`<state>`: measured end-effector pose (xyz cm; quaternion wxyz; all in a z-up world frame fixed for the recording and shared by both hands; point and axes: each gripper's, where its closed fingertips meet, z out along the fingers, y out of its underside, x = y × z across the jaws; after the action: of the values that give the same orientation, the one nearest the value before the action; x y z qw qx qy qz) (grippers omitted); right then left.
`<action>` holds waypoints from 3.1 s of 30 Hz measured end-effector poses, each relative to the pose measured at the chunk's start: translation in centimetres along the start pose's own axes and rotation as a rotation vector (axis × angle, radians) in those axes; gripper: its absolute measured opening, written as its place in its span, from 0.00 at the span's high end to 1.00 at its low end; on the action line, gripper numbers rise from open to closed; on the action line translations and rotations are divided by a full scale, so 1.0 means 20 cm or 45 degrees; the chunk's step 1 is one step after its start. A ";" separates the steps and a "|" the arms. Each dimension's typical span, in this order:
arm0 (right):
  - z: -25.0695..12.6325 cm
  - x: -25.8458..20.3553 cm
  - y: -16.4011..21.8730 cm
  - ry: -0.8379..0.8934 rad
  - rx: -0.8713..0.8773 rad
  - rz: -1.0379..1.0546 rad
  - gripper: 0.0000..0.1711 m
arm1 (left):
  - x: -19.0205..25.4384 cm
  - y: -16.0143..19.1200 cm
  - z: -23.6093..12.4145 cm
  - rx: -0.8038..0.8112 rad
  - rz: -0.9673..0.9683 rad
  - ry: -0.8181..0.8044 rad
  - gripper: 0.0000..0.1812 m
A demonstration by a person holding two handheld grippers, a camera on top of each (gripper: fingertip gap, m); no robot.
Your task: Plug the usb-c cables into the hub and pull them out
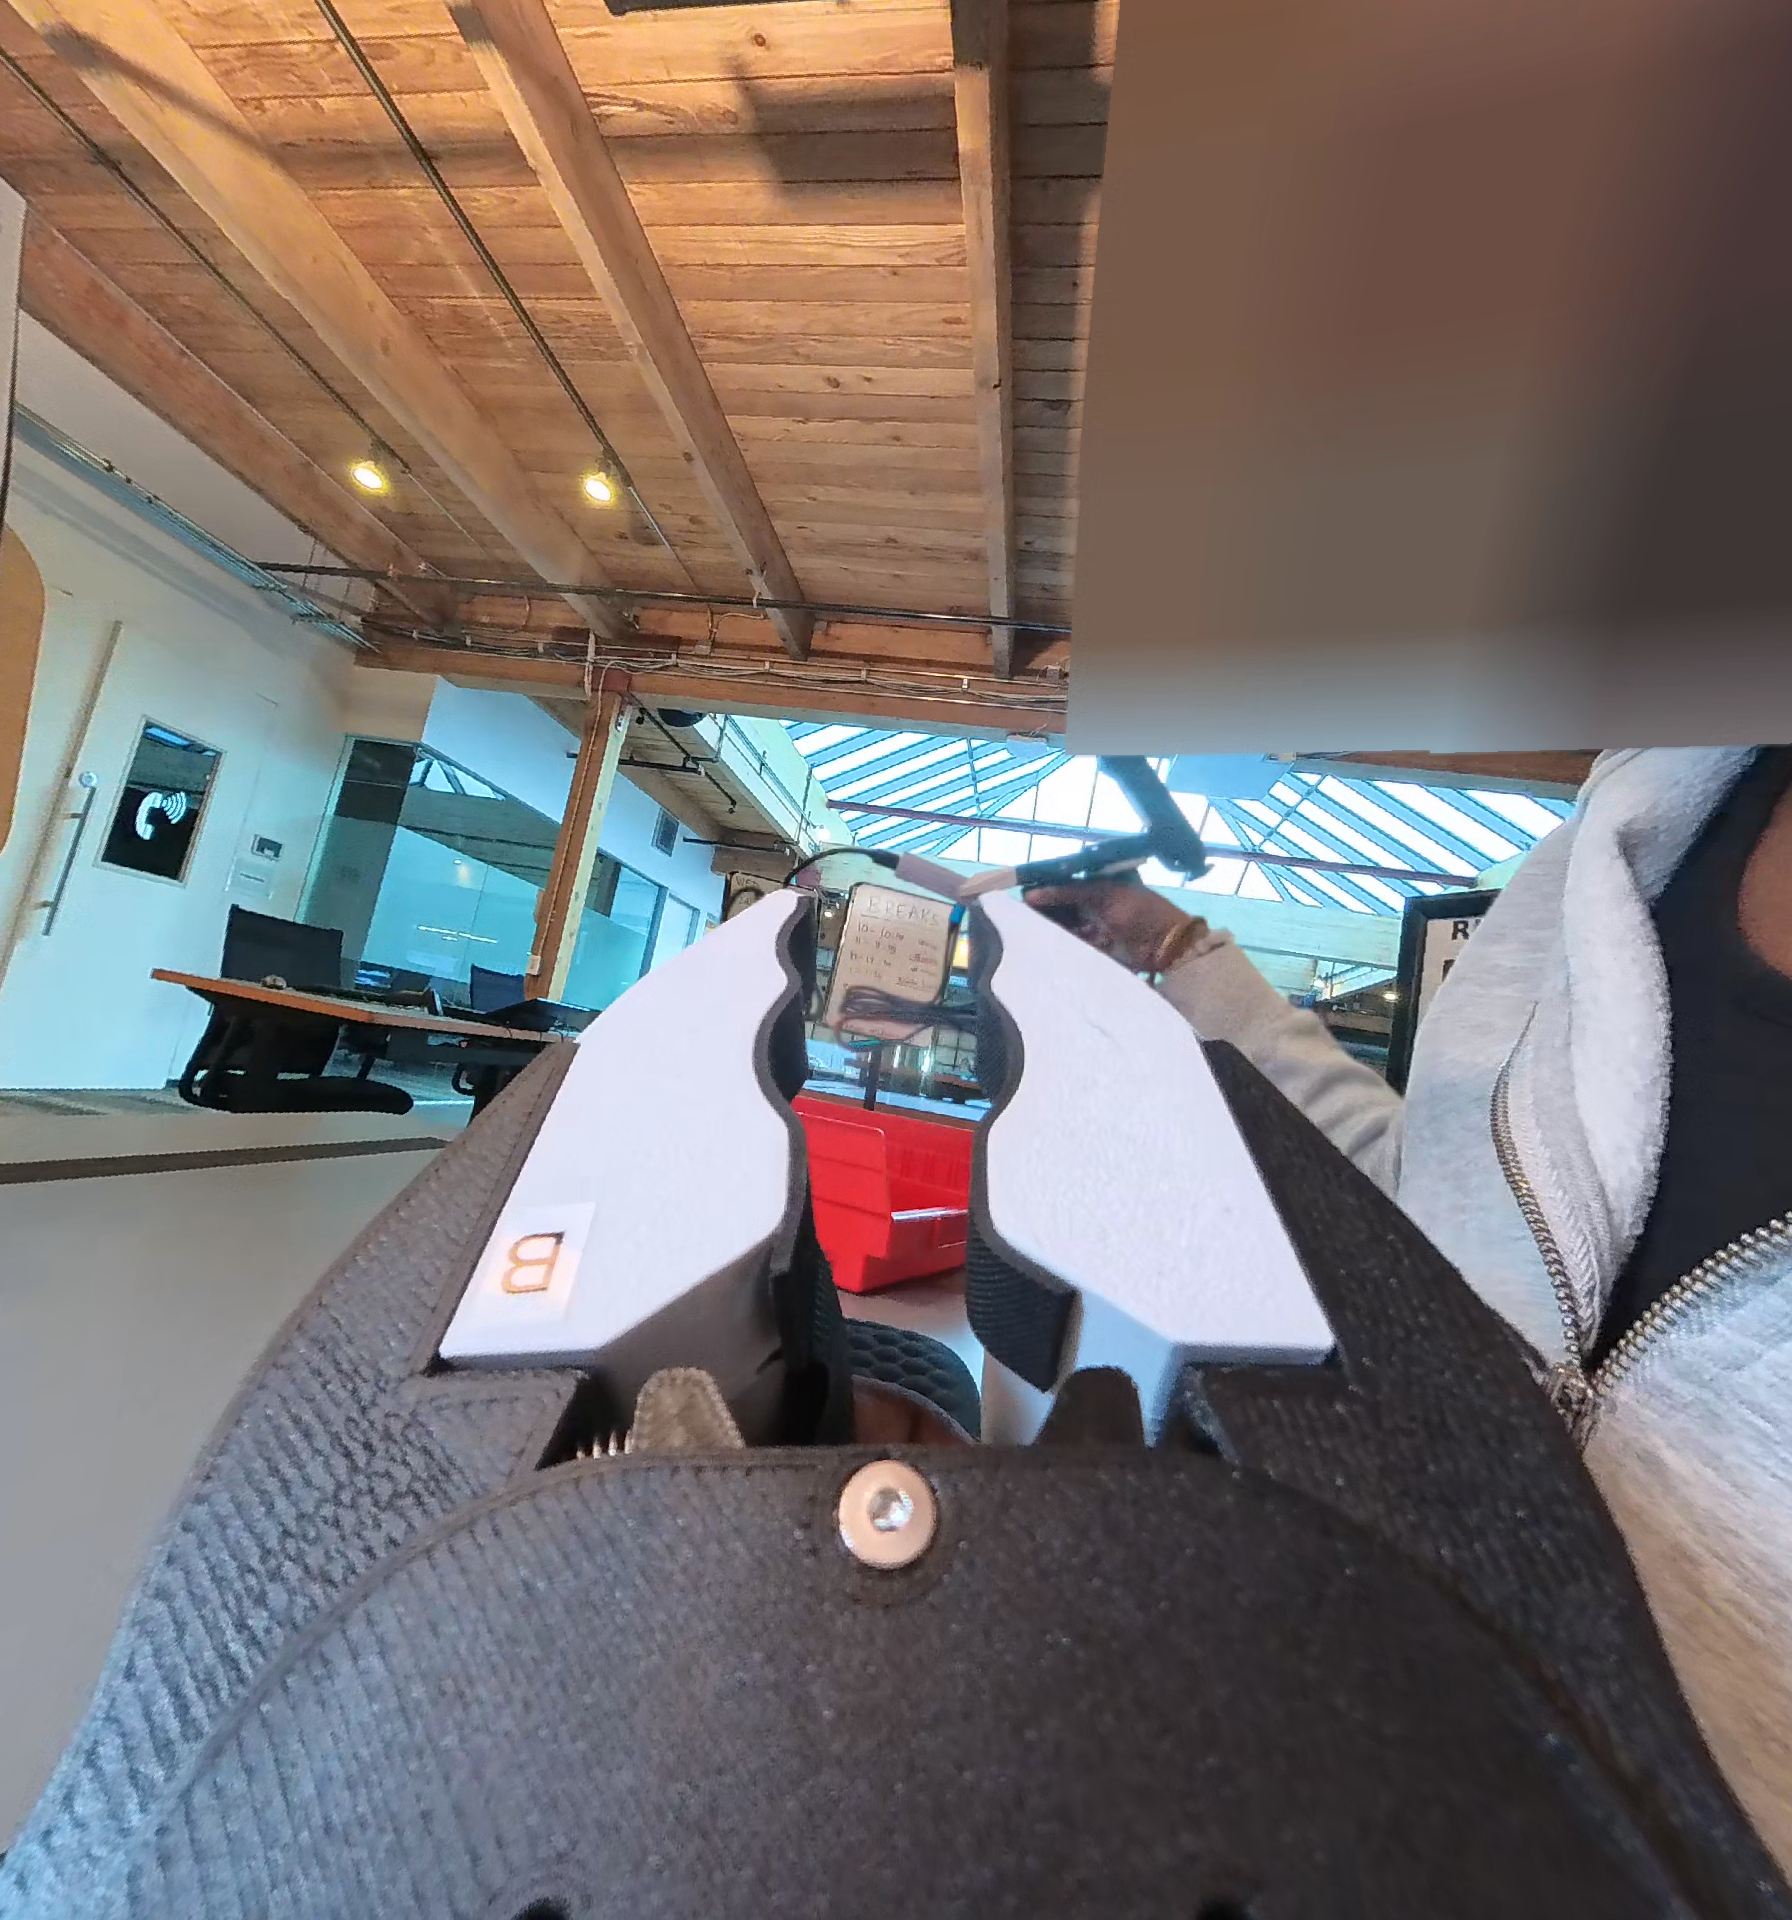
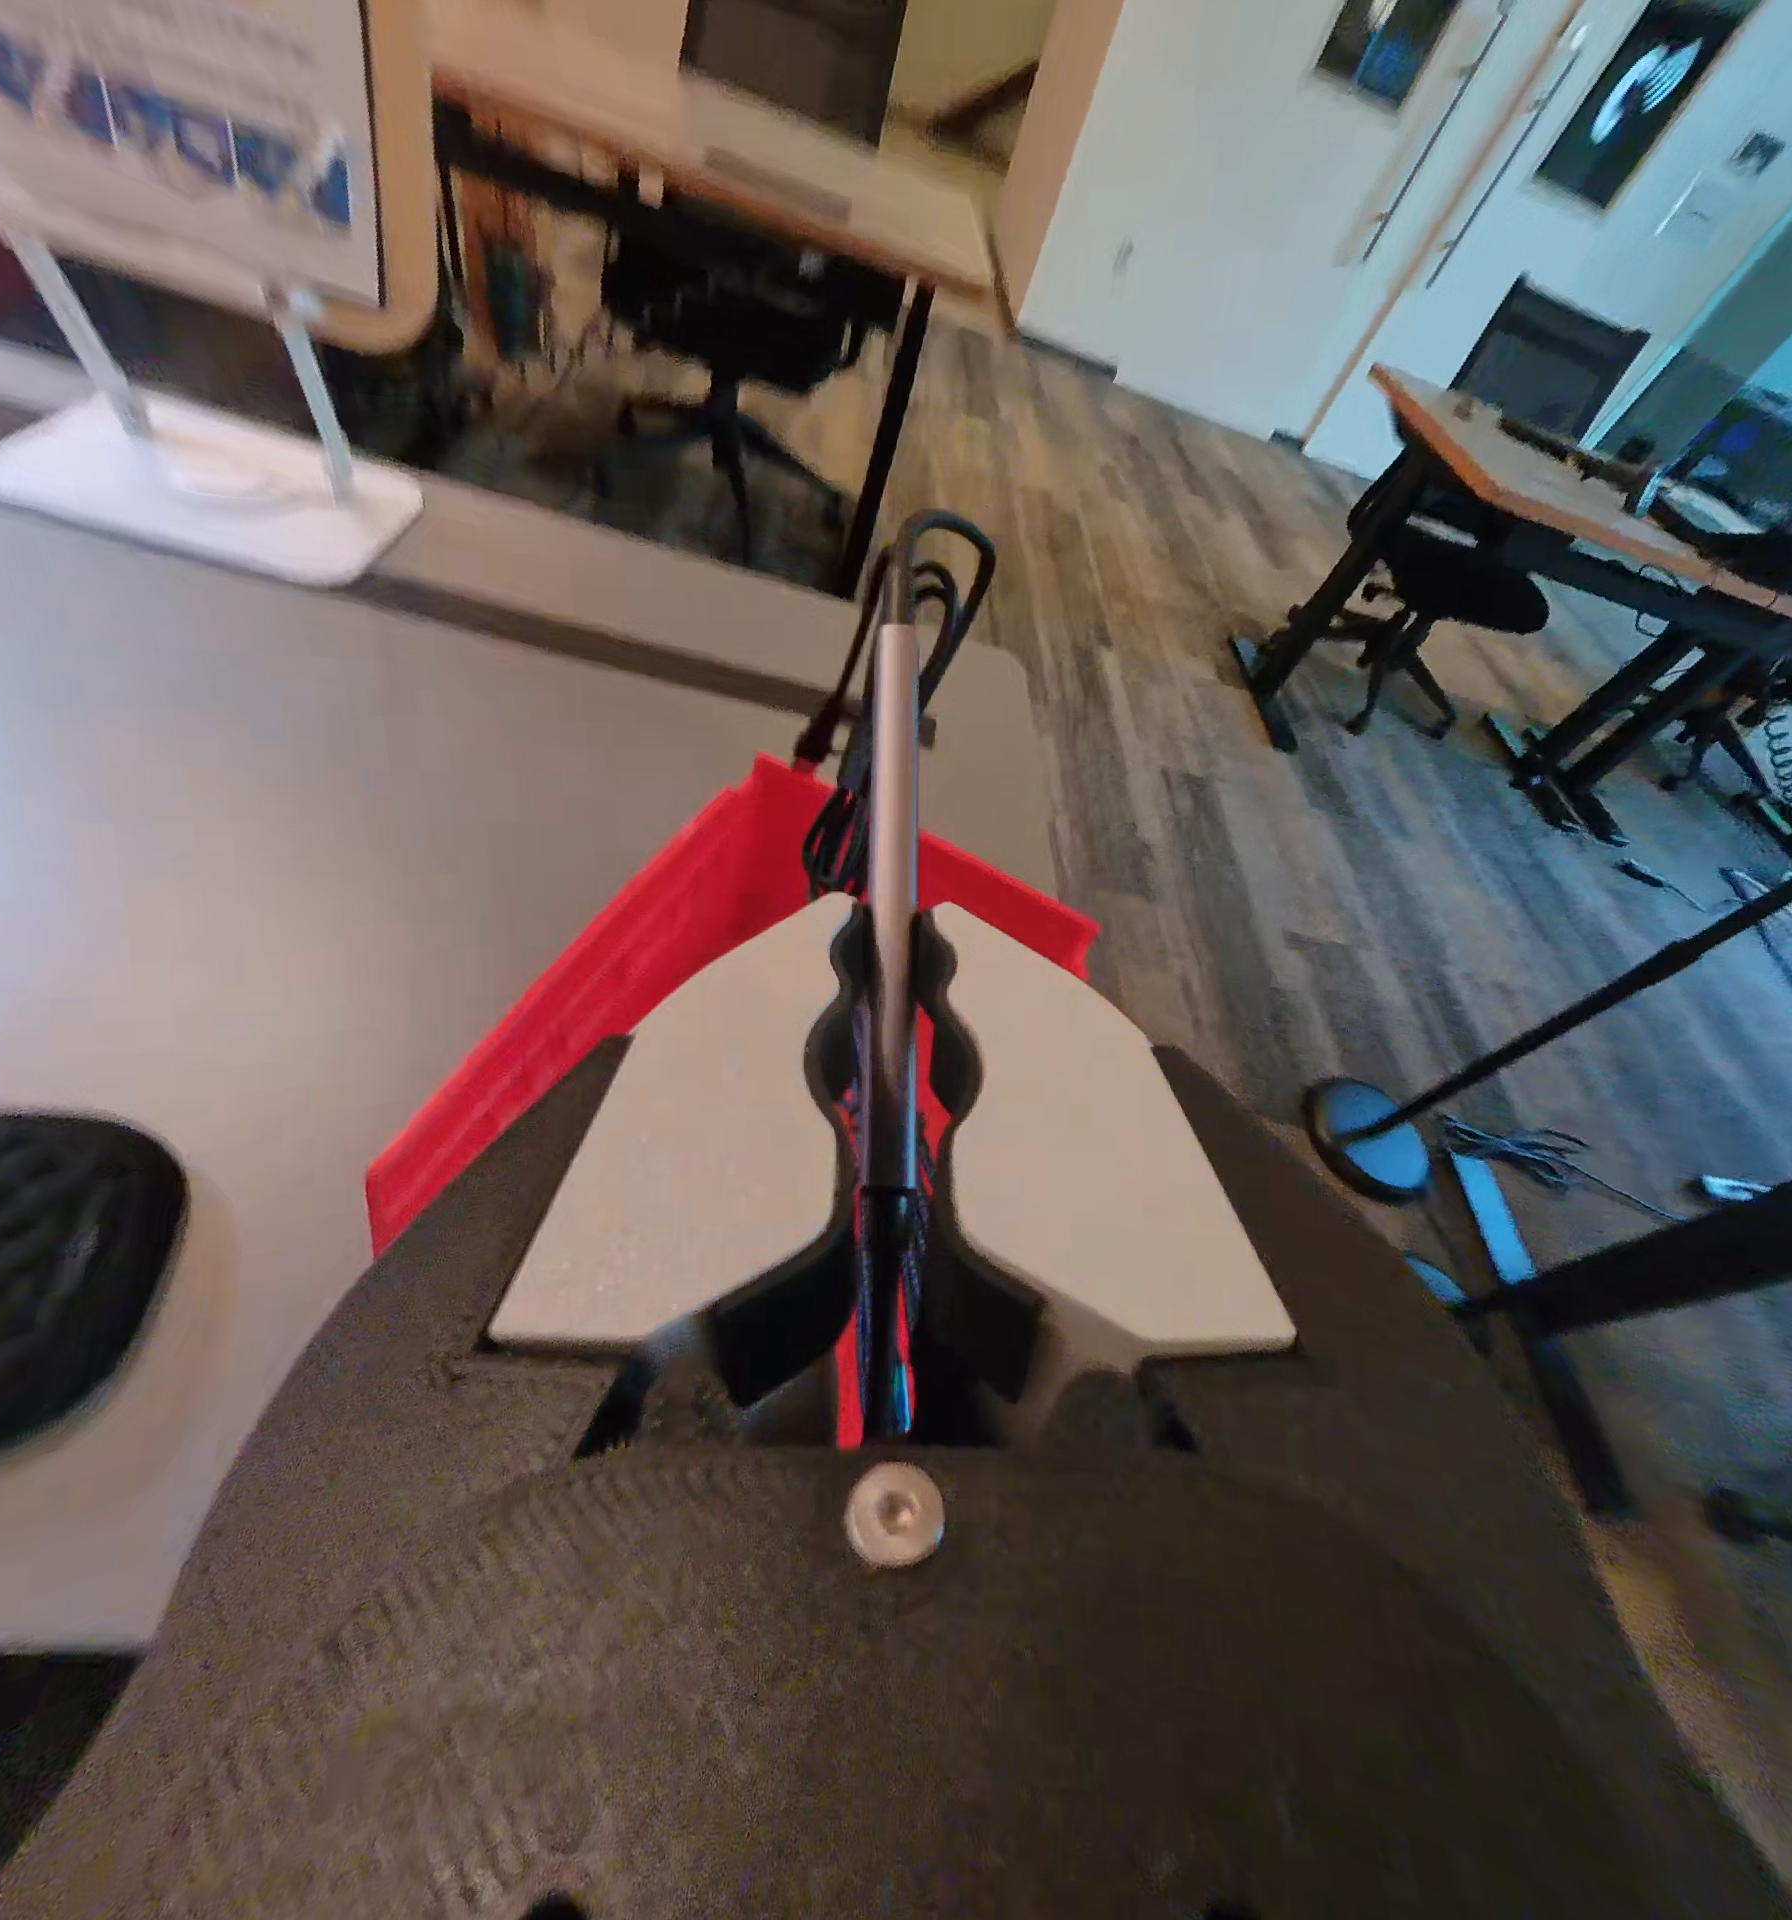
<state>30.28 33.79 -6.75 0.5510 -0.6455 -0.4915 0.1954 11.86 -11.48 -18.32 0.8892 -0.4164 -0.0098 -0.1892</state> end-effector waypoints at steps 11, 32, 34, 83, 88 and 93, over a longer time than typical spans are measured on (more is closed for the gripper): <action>0.29 0.00 0.20 -0.149 -0.742 -0.202 0.95 | -0.01 0.00 0.00 0.000 -0.005 -0.009 0.84; 0.90 -0.16 0.38 -0.469 0.421 0.698 0.95 | -0.02 0.00 0.00 0.011 -0.052 -0.018 0.84; 0.91 -0.17 0.41 -0.462 0.454 0.647 0.95 | -0.03 -0.01 0.00 0.013 -0.052 -0.021 0.84; 1.09 -0.56 0.78 -0.499 -0.954 -0.235 0.99 | -0.04 -0.01 -0.01 0.017 -0.067 -0.033 0.84; 1.03 -0.50 0.56 -0.294 -0.719 -0.130 0.96 | -0.04 -0.01 -0.01 0.022 -0.079 -0.037 0.84; 0.64 -0.81 -0.09 -0.486 0.184 0.237 0.70 | -0.05 -0.01 -0.01 0.016 -0.083 -0.041 0.84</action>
<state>12.26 26.48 -13.93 0.4725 -0.5981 -0.5100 0.3987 10.96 -11.35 -18.47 0.8850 -0.4131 -0.0389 -0.2112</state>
